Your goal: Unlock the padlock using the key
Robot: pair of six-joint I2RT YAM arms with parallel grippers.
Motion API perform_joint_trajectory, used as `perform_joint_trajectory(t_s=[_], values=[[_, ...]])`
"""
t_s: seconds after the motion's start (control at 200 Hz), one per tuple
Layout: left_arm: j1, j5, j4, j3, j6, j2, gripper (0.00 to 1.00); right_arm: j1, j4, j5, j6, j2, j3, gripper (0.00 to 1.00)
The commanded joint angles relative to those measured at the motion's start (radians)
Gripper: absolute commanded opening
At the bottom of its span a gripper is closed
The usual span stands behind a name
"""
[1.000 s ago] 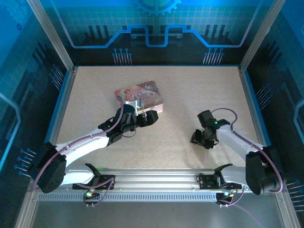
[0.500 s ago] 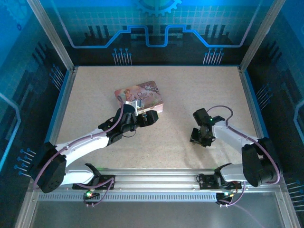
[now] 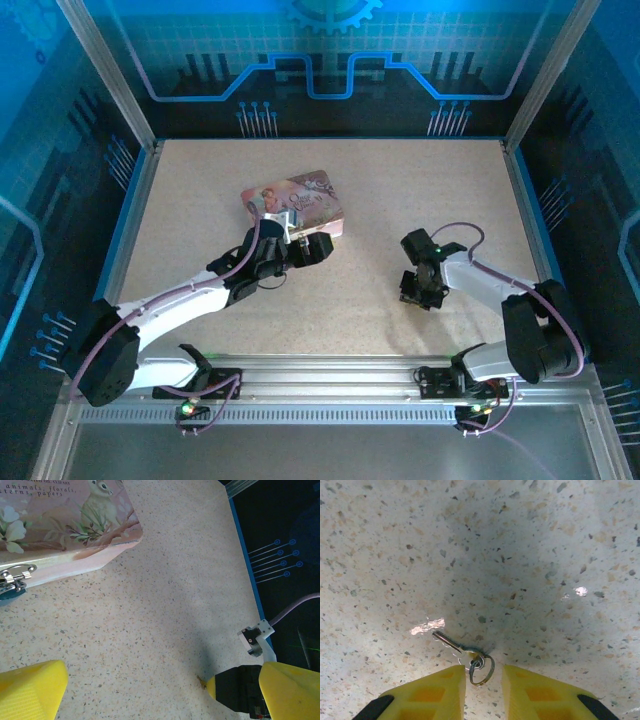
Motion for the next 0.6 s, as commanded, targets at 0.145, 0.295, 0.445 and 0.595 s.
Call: perform_joint_trajectory(t_s=[0.145,0.295,0.445,0.595], values=[[-0.009,-0.009,-0.001,0.019,0.006,-0.01,0.99,0.022,-0.013,0.0,0.03,0.026,0.006,0.25],[-0.009,-0.011,-0.002,0.02,0.008,-0.012,0.99,0.023,0.002,-0.006,0.036,0.042,-0.005,0.19],[-0.009,-0.011,-0.009,0.024,0.009,-0.013,0.99,0.024,0.015,-0.005,0.039,0.047,-0.01,0.14],[-0.008,-0.012,-0.015,0.03,0.012,-0.016,0.99,0.024,0.023,0.0,0.036,0.047,-0.008,0.08]])
